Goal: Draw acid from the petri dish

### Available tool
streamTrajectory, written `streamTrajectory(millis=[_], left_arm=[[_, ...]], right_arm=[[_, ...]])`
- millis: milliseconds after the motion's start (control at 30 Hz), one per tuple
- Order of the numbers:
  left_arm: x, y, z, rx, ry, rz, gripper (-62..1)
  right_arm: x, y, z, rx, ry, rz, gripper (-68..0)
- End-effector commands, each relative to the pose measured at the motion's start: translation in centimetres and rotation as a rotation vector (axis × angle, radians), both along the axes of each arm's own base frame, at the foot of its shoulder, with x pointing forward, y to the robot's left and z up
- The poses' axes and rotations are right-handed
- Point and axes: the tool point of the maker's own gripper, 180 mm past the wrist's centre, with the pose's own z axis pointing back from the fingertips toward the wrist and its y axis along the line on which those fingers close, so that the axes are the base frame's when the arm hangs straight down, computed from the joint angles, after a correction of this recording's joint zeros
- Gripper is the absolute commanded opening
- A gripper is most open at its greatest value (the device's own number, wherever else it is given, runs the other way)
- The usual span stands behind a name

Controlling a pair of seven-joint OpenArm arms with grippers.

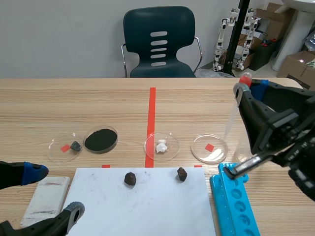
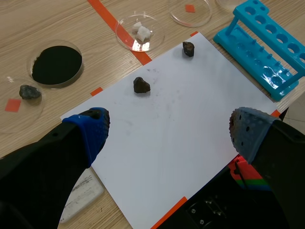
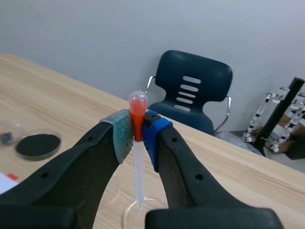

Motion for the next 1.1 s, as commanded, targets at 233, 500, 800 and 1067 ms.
streamTrajectory(millis=[233, 500, 800, 1067], left_arm=[[0.2, -0.5, 1.1, -0.029, -0.027, -0.001, -8.2], [0.2, -0.5, 1.1, -0.029, -0.027, -0.002, -8.2], [0.2, -0.5, 1.1, -0.029, -0.027, -0.002, -8.2], [0.2, -0.5, 1.1, -0.029, -0.027, -0.001, -8.2]], right_arm=[[-5.1, 2.2, 0.9, 0.014, 0.098, 0.194, -60.7], [-7.7, 2.0, 1.9, 0.026, 0.102, 0.215, -60.7], [-8.6, 2.0, 1.7, 0.035, 0.127, 0.247, -60.7], [-8.6, 2.0, 1.7, 0.036, 0.128, 0.248, -60.7]])
